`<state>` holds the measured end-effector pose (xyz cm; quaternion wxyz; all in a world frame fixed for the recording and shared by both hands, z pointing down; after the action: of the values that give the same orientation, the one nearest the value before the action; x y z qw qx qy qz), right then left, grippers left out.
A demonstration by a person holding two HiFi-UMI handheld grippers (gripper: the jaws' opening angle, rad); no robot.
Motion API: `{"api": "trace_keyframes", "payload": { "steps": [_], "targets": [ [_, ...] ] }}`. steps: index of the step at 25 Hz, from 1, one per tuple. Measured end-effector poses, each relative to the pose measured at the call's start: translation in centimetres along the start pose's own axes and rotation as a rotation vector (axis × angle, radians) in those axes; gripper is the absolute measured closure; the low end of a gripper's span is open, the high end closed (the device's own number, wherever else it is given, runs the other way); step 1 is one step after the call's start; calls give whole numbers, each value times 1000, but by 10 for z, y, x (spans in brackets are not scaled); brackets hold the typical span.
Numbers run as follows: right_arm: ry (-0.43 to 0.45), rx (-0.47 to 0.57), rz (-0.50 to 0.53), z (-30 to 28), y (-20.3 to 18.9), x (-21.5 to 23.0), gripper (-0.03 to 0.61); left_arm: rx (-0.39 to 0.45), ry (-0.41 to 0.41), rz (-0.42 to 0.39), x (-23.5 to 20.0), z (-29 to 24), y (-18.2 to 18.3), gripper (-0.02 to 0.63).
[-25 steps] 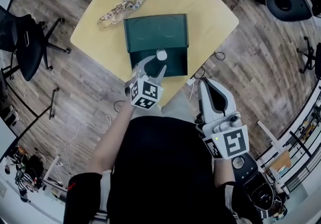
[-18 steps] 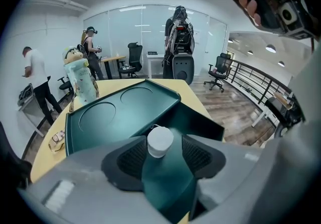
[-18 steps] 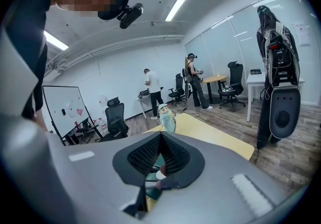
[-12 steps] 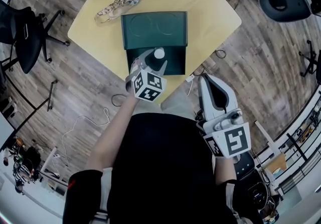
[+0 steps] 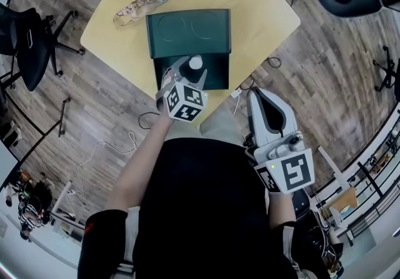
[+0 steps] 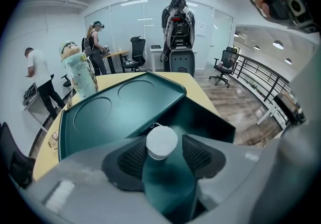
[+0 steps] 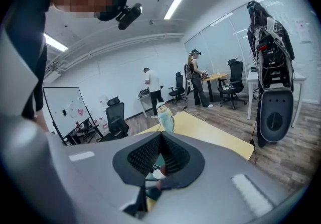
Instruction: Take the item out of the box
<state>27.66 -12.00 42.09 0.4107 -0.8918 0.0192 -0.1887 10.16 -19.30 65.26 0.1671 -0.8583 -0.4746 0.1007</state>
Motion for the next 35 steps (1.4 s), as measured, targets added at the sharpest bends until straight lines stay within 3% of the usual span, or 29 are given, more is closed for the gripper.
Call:
{"api": "trace_keyframes", "payload": {
  "steps": [3, 12, 35],
  "targets": [
    [7, -8, 5, 0, -2, -1, 575, 1, 19, 9, -1, 0, 0, 422],
    [13, -11, 19, 1, -3, -4, 575, 6, 18, 10, -3, 3, 0, 443],
    [-25, 21, 11, 6, -13, -37, 575, 98, -28, -10, -7, 34, -15, 449]
  ]
}}
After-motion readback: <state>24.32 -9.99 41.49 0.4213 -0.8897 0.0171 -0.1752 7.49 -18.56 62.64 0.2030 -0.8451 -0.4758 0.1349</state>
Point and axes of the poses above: the fingertips, and each gripper's own axes: z backward along the fingers, x to its right, y out of its top, the point moved 10 cm from there along z, backward along the fingers, and after that the axes turned 12 degrees about -x, right-handed, at the moved point
